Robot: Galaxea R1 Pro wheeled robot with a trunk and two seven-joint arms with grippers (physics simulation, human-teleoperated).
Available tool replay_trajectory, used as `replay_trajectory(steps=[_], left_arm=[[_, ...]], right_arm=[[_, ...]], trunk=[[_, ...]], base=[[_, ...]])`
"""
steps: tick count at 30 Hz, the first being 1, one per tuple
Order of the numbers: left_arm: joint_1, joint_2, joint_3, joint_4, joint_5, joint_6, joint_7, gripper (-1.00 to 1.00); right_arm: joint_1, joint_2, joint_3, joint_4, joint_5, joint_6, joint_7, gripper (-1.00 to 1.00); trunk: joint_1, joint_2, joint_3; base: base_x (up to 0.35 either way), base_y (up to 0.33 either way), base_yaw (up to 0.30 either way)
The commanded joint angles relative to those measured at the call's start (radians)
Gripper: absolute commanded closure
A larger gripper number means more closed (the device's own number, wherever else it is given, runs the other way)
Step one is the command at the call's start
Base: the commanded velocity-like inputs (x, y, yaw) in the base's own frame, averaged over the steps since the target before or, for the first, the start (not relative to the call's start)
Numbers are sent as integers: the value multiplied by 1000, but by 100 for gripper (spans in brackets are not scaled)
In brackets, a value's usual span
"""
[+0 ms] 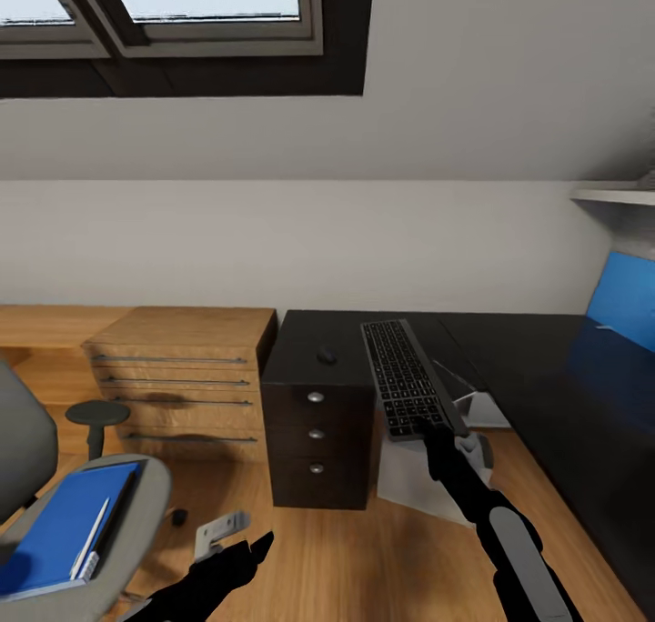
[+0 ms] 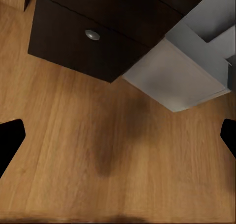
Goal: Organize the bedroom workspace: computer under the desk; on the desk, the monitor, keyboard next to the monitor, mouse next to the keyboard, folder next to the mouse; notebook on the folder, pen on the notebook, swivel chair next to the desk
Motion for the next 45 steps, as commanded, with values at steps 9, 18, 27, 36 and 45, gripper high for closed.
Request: replay_trajectory(steps=[9, 18, 27, 36, 45], left_arm=[[0, 0, 0, -2, 11, 3, 8, -100], [0, 0, -1, -2, 11, 3, 8, -100], [0, 3, 0, -4, 11, 3, 8, -100], [0, 2, -2, -5, 11, 3, 8, -100], [0, 0, -8, -6, 10, 3, 8, -100]], right_arm=[[0, 0, -3, -1, -8, 7, 1, 100], [0, -1, -3, -1, -8, 6, 1, 100], [0, -1, -4, -1, -10, 7, 0, 100], [0, -3, -5, -1, -10, 11, -1, 100], [0, -5, -5, 2, -8, 45, 0, 100]], trunk=[[-35, 63, 27], [-70, 126, 56], [-104, 189, 84], [-139, 252, 112], [-173, 315, 140]], base=[[-343, -8, 0], [-344, 0, 0], [-344, 0, 0], [-344, -34, 0], [-316, -188, 0]])
